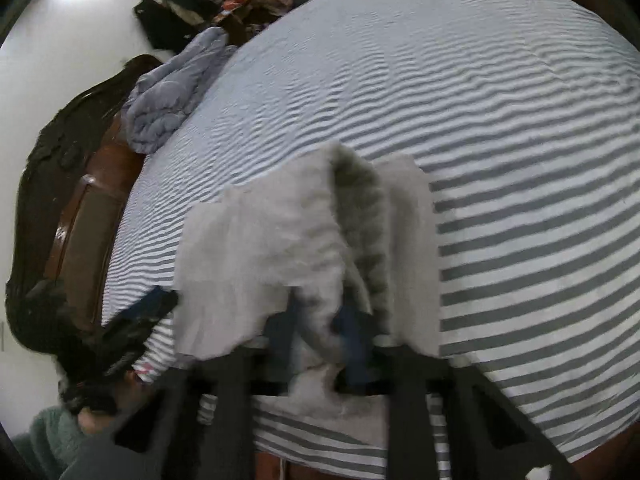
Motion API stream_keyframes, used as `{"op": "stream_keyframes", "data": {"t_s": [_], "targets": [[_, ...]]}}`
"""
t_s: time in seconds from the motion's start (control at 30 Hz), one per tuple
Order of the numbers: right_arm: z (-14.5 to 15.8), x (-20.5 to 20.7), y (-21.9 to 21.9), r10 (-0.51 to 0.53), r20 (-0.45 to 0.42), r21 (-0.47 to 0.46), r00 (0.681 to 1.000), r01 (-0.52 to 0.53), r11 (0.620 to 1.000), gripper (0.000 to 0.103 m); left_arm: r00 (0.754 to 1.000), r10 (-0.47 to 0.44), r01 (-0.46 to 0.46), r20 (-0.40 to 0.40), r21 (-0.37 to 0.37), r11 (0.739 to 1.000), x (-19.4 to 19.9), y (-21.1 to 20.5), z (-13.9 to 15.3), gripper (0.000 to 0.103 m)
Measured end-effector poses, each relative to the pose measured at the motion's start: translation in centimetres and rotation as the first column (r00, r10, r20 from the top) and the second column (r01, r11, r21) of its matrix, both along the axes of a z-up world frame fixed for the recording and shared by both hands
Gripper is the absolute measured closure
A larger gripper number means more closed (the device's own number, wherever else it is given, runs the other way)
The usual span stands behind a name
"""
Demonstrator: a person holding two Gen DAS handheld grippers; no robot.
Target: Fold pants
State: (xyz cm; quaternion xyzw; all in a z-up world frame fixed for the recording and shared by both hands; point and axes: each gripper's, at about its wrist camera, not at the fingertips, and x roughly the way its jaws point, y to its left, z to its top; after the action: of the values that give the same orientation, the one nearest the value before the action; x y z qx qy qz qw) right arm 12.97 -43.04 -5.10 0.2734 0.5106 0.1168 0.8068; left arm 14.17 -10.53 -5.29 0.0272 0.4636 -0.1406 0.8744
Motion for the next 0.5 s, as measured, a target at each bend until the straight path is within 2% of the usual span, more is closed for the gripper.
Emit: {"op": "stream_keyframes", "data": {"t_s": [0.13, 0.3, 0.4, 0.5], "targets": [[2.7, -1.4, 1.1, 0.005, 0.036, -0.067, 0.999, -0.003, 0.998, 0.097, 1.000, 0.005, -0.005, -0.021, 0.006, 1.000, -0.4, 0.4, -1.8, 0.047], [5.3, -3.2, 0.5, -0.036, 0.063, -0.137, 0.997, 0.044, 0.990, 0.098, 1.000, 0.003, -0.002, 0.014, -0.035, 0.999, -0.1, 1.2, -0.3, 0.047], [4.5, -3.9, 0.7, -0.044, 0.031, -0.209, 0.999, 0.049, 0.977, 0.098, 0.999, -0.008, 0.009, 0.033, -0.045, 0.999, 0.3, 1.2, 0.6, 0.046], [1.5, -3.9, 0.8, -0.057, -0.042, -0.255, 0.997, 0.045, 0.966, 0.098, 0.999, -0.053, 0.053, 0.001, -0.005, 0.999, 0.7, 0.3, -0.3, 0.046]]}}
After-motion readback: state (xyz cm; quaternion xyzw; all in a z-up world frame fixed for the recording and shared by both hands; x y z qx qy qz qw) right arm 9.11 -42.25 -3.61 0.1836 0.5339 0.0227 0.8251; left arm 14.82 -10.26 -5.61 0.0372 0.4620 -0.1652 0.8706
